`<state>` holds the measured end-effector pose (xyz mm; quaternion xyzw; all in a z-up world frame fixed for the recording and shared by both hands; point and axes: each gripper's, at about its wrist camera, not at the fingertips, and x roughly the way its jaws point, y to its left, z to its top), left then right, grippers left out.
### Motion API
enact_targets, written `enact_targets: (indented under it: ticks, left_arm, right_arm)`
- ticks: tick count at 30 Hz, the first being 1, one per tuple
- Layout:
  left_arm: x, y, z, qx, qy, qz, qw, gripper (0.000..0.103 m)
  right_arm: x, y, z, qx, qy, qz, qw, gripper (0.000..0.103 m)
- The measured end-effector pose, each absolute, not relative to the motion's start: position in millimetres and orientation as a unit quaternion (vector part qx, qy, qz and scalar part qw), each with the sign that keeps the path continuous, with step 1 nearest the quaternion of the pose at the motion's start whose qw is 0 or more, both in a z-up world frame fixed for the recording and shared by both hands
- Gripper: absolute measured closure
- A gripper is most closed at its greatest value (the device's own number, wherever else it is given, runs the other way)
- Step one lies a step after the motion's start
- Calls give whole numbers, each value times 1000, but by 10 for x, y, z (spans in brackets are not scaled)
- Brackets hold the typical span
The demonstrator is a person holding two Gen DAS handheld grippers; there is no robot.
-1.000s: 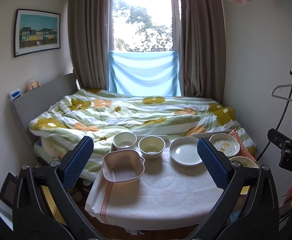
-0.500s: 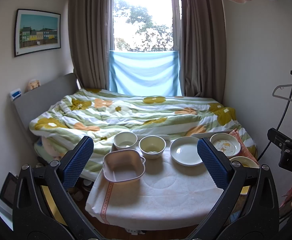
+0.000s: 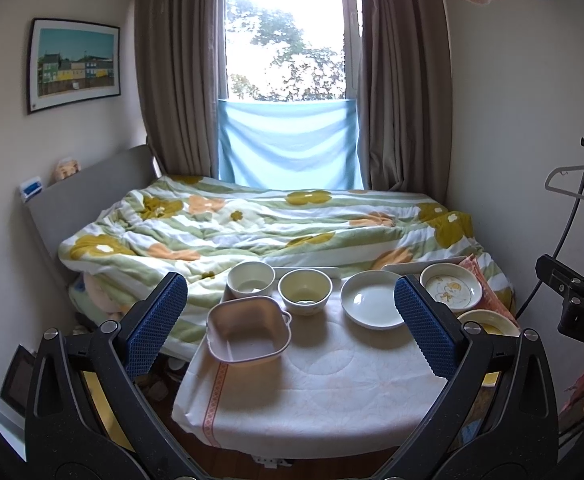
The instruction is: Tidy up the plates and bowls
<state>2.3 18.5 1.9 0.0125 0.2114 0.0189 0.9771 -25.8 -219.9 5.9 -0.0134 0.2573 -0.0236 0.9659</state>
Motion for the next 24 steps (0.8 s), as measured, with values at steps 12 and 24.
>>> enact_targets:
  ticks: [12, 24]
  left_arm:
    - [630, -56, -223, 40, 280, -72, 957, 0]
    - [1729, -1434, -1555, 34, 460, -221, 859, 0]
  right_arm:
    - [-110, -2401, -165, 12, 300, -59, 952, 0]
    - [59, -3693, -1336, 139, 418, -66, 895, 0]
